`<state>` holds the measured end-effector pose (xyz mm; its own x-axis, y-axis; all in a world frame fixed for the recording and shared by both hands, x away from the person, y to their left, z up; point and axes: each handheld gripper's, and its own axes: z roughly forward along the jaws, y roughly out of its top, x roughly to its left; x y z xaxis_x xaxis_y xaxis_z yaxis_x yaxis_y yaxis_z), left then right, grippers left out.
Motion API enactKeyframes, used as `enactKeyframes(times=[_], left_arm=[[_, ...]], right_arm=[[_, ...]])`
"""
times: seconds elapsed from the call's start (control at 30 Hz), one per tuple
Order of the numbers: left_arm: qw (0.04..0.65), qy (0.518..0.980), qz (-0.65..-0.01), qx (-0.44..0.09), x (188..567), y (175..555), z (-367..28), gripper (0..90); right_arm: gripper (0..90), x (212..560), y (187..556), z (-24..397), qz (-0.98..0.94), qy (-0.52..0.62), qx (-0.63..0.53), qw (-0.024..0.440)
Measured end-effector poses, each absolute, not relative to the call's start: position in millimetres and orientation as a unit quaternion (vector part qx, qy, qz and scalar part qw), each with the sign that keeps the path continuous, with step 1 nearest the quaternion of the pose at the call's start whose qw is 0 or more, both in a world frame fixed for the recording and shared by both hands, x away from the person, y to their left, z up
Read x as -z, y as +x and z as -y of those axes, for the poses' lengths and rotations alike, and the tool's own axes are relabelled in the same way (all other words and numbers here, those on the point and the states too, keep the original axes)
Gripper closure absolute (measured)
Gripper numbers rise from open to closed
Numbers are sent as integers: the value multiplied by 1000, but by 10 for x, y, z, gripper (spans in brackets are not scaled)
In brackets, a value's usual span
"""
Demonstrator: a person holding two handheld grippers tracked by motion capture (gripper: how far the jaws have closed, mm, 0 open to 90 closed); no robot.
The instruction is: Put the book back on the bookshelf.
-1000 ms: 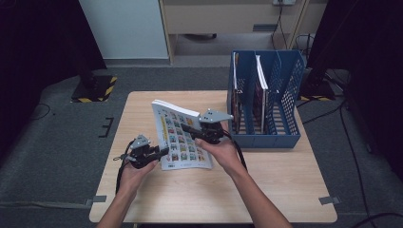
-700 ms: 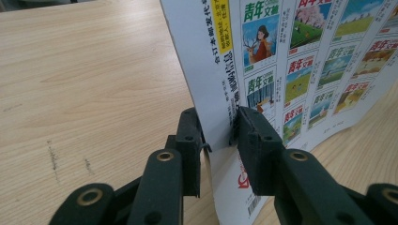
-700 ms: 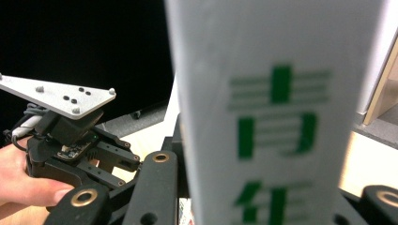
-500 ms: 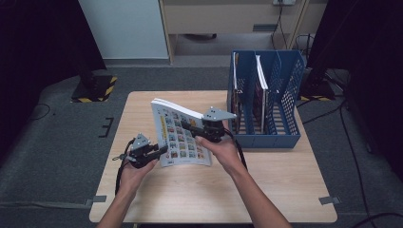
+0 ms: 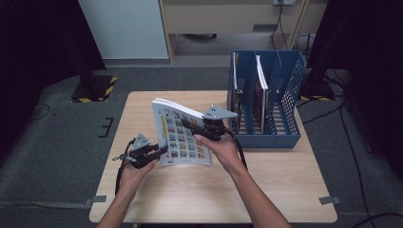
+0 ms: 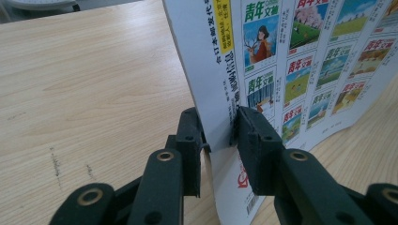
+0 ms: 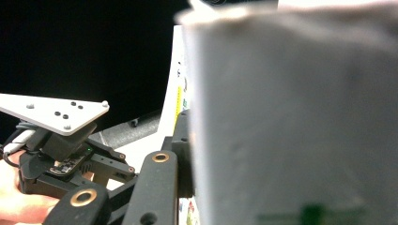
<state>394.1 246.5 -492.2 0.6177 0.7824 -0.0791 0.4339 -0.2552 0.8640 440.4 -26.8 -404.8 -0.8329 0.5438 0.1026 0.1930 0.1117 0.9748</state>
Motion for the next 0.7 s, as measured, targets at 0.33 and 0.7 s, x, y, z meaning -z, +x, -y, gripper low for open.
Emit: enactKeyframes(times=[0.33, 0.7], left_arm=[[464, 770, -395, -188, 4924, 3938, -2465, 699], [468, 759, -403, -207, 4967, 3942, -2493, 567]], right_arm=[[716, 4049, 4400, 254, -734, 250, -614, 147], [738, 3993, 4281, 226, -737, 241, -607, 173]])
